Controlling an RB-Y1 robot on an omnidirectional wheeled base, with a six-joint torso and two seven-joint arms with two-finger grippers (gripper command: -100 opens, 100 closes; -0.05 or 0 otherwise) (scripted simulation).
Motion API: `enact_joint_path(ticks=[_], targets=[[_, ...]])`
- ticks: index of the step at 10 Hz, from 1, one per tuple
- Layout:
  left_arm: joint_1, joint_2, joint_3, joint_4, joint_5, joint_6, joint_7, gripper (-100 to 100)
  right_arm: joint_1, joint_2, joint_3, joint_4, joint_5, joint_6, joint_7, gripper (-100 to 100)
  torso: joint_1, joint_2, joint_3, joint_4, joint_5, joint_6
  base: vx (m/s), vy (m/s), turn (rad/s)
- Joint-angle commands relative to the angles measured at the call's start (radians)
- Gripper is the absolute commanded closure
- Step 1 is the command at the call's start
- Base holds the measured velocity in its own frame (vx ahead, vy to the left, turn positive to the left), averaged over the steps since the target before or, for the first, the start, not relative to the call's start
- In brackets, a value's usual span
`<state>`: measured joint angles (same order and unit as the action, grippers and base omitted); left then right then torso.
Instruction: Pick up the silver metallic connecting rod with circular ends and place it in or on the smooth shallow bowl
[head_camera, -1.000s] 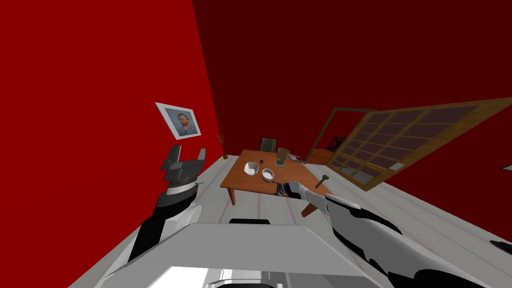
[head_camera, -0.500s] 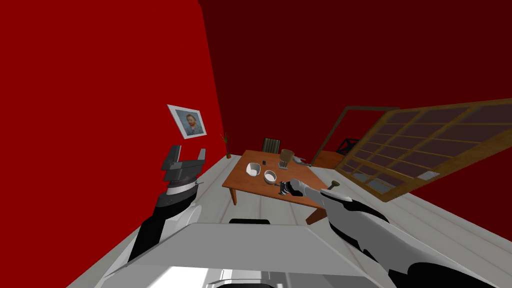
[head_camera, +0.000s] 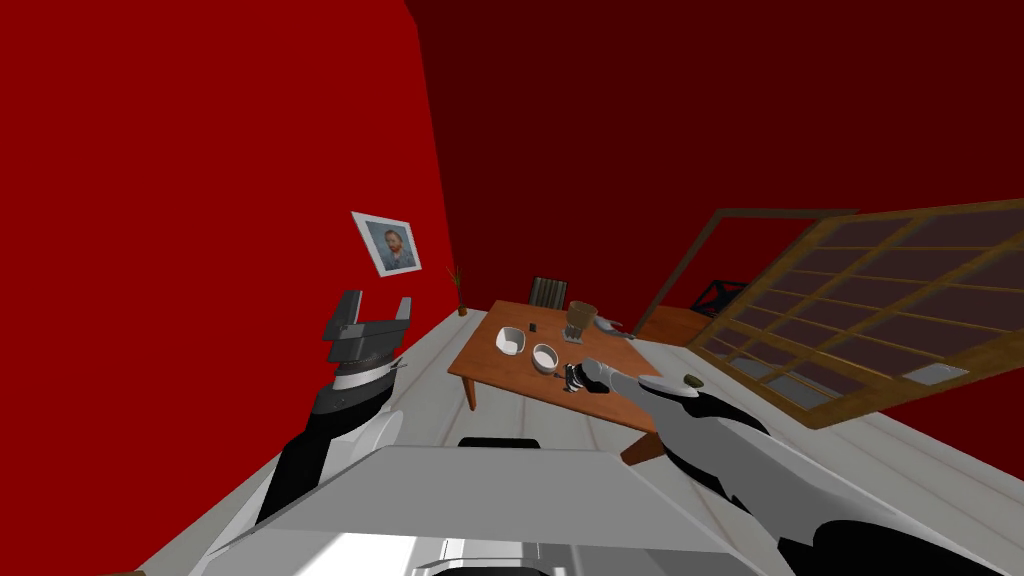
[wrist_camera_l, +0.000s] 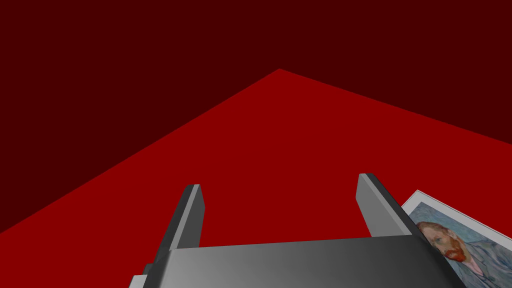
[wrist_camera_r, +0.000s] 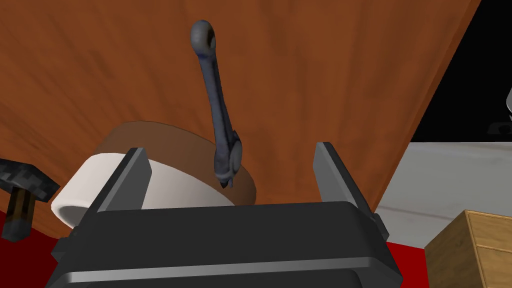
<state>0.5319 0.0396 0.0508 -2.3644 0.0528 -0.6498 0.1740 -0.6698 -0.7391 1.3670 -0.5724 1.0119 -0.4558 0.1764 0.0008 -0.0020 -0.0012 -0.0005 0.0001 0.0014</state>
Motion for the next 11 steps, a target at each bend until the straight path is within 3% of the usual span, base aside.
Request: enact_joint_path(ticks=[1, 2, 3, 4, 5, 6, 8, 9, 10, 11], targets=[[0.0, 0.0, 0.0, 0.0, 0.0, 0.0, 0.0, 0, -0.009, 0.016, 0.027, 0.039, 0.008, -0.003, 0.009, -100, 0.0, 0.0, 0.0, 0.0, 0.0, 0.0, 0.033, 0.001, 0.127], [0.0, 0.0, 0.0, 0.0, 0.0, 0.0, 0.0, 0, -0.009, 0.016, 0.027, 0.039, 0.008, -0.003, 0.009, -100, 0.0, 0.0, 0.0, 0.0, 0.0, 0.0, 0.023, -0.002, 0.034], [0.0, 0.0, 0.0, 0.0, 0.0, 0.0, 0.0, 0, -0.011, 0.024, 0.054, 0.056, 0.016, -0.001, 0.01, -100, 0.0, 0.0, 0.0, 0.0, 0.0, 0.0, 0.023, 0.003, 0.094], [0.0, 0.0, 0.0, 0.0, 0.0, 0.0, 0.0, 0, -0.009, 0.02, 0.041, 0.047, 0.012, -0.001, 0.009, -100, 0.001, 0.0, 0.0, 0.0, 0.0, 0.0, 0.012, 0.0, 0.026], [0.0, 0.0, 0.0, 0.0, 0.0, 0.0, 0.0, 0, -0.009, 0.021, 0.043, 0.048, 0.013, -0.001, 0.01, 0, 0.0, 0.001, 0.001, 0.0, 0.0, 0.001, 0.0, 0.0, 0.0], [0.0, 0.0, 0.0, 0.0, 0.0, 0.0, 0.0, 0, 0.022, 0.046, 0.034, 0.061, 0.011, 0.03, 0.021, -100, 0.0, 0.002, 0.001, 0.0, 0.0, 0.0, 0.052, -0.024, 0.069], [0.0, 0.0, 0.0, 0.0, 0.0, 0.0, 0.0, 0, 0.042, 0.063, 0.028, 0.07, 0.01, 0.051, 0.028, -100, -0.002, -0.002, -0.001, 0.0, 0.0, 0.0, 0.067, -0.036, 0.043], [0.0, 0.0, 0.0, 0.0, 0.0, 0.0, 0.0, 0, 0.035, 0.067, 0.018, 0.089, 0.003, 0.032, 0.045, -100, -0.002, -0.002, -0.001, -0.001, -0.001, 0.0, 0.021, -0.017, 0.007], [0.0, 0.0, 0.0, 0.0, 0.0, 0.0, 0.0, 0, 0.036, 0.07, 0.017, 0.091, 0.002, 0.033, 0.048, 100, -0.002, -0.001, -0.001, 0.0, -0.001, 0.0, 0.0, 0.0, 0.0], [0.0, 0.0, 0.0, 0.0, 0.0, 0.0, 0.0, 0, 0.036, 0.07, 0.017, 0.09, 0.002, 0.032, 0.047, 100, -0.002, -0.001, -0.001, 0.0, -0.001, 0.0, 0.0, 0.0, 0.0]])
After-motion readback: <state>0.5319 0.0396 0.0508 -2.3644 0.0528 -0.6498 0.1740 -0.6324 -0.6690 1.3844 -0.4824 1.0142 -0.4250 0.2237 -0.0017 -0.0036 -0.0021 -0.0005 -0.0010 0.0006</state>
